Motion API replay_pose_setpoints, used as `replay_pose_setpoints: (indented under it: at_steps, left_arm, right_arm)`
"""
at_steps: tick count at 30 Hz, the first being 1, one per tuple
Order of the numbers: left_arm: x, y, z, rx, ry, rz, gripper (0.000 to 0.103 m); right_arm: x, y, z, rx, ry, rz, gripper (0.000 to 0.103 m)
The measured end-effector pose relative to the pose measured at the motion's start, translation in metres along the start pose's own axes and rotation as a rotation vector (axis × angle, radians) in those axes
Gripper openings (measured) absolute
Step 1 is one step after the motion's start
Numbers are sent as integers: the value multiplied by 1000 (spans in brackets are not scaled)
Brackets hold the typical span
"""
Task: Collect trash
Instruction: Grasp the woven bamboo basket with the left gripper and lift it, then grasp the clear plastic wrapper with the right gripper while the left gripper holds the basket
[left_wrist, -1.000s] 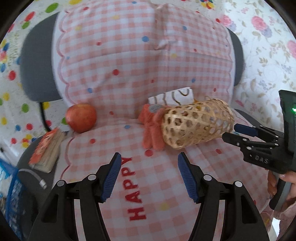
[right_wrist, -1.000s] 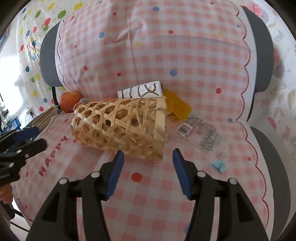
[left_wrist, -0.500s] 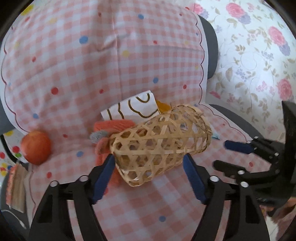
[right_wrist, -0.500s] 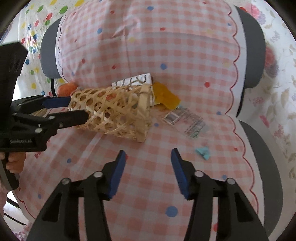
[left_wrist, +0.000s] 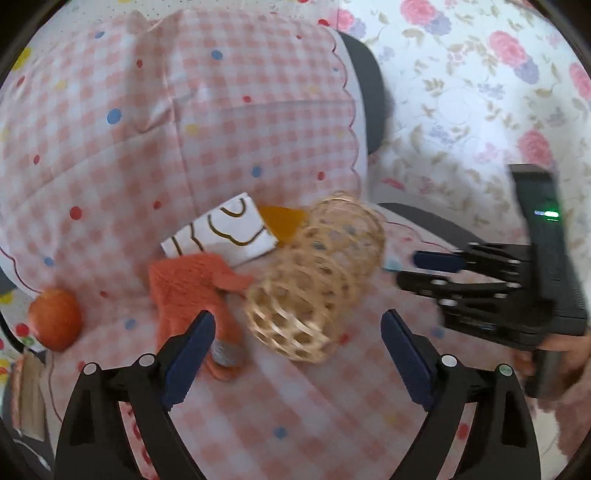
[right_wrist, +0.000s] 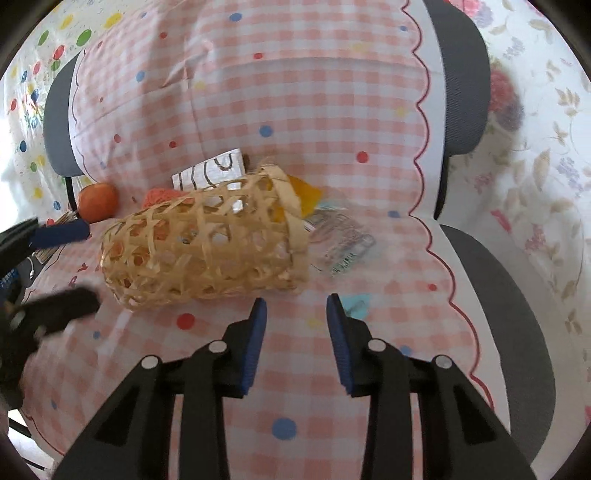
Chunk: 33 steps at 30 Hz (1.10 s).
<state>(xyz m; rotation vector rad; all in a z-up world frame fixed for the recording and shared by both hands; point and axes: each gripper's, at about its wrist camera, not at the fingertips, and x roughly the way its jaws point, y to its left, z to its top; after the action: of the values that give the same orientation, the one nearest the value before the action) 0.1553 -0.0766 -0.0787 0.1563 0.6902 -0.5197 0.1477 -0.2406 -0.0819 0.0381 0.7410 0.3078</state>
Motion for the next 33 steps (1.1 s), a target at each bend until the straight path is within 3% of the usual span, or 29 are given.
replay_pose_setpoints:
  at_steps: [3, 7, 12, 13, 17, 19, 20, 24, 29, 33]
  left_arm:
    - [14, 0, 10, 40, 12, -23, 90]
    - [39, -7, 21, 163, 64, 11, 90]
    - [58, -14, 30, 200, 94, -4, 87]
    - [58, -14, 31, 189, 92, -4, 82]
    - [42, -17, 27, 144, 64, -3, 79]
    - [27, -16, 22, 113, 36, 26, 77]
    - [19, -14, 20, 85, 21, 23, 73]
    - [-9, 1, 12, -42, -13, 60, 73]
    - [-31, 15, 7, -100, -95, 147, 73]
    - [-27, 21, 9, -109, -106, 155, 73]
  right_arm:
    - [-4, -4, -3, 12, -2, 15, 34]
    - [-8, -8, -6, 30, -3, 28, 34]
    - [-19, -15, -13, 37, -1, 24, 34]
    - [-21, -17, -14, 40, -1, 23, 34]
    - [-27, -23, -20, 43, 4, 7, 36]
    - [-27, -26, -23, 49, 7, 2, 43]
    - [-27, -28, -24, 55, 9, -4, 47]
    - [-18, -33, -23, 71, 19, -6, 48]
    - [6, -40, -5, 71, 25, -28, 48]
    - [33, -48, 18, 90, 29, -46, 48]
